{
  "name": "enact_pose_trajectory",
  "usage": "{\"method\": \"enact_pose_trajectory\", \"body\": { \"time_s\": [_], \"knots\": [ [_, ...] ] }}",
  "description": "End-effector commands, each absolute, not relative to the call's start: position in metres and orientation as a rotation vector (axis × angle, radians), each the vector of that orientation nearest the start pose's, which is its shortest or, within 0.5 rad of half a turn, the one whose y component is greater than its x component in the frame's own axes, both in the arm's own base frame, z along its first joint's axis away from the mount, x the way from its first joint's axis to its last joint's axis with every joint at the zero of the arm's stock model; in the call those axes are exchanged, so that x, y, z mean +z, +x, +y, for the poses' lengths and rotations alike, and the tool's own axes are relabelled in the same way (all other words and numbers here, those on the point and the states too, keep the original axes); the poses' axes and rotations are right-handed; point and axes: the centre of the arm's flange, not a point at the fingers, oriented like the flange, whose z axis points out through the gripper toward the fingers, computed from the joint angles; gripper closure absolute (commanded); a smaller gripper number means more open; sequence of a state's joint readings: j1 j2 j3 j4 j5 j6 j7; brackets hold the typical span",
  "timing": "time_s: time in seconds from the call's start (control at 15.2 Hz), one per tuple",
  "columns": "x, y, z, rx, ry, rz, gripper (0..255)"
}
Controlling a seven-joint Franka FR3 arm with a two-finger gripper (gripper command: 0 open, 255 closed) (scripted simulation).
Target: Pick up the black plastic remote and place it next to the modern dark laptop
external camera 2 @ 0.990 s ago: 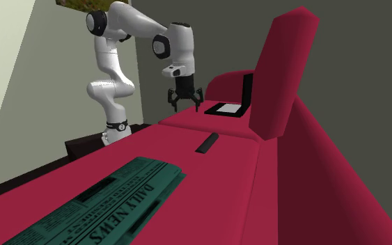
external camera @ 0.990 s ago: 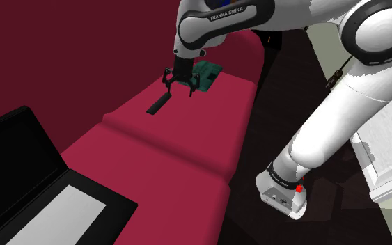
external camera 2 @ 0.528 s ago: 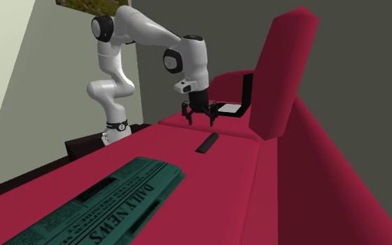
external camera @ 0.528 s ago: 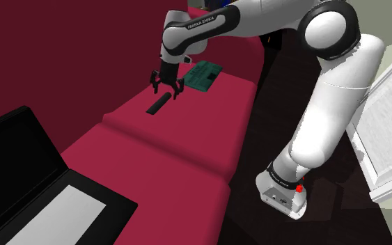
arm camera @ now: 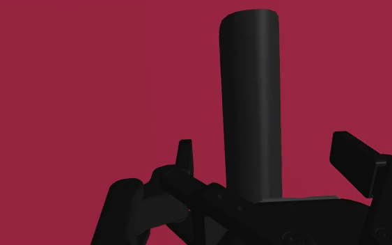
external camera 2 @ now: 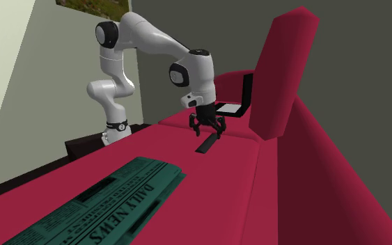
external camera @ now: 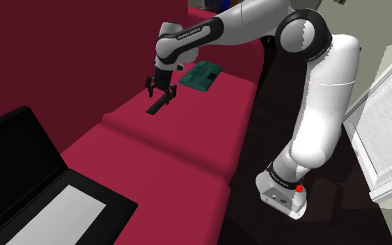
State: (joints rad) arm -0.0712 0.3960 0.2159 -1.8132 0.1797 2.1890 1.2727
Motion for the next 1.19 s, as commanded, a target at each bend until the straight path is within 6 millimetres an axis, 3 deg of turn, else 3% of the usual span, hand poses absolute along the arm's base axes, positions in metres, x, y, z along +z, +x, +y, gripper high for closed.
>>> {"method": "enact_pose_trajectory", "body": {
  "time_s": [0.0, 0.13, 0.59, 0.66, 1.12],
  "knots": [
    [0.3162, 0.6359, 0.091, 0.237, -2.406, 1.737, 0],
    [0.3081, 0.6355, 0.0928, 0.237, -2.406, 1.737, 0],
    [0.3081, 0.6356, 0.0928, 0.237, -2.407, 1.737, 0],
    [0.3081, 0.6356, 0.0928, 0.237, -2.407, 1.737, 255],
    [0.3078, 0.6348, 0.0928, 0.238, -2.407, 1.737, 255]
  ]
}}
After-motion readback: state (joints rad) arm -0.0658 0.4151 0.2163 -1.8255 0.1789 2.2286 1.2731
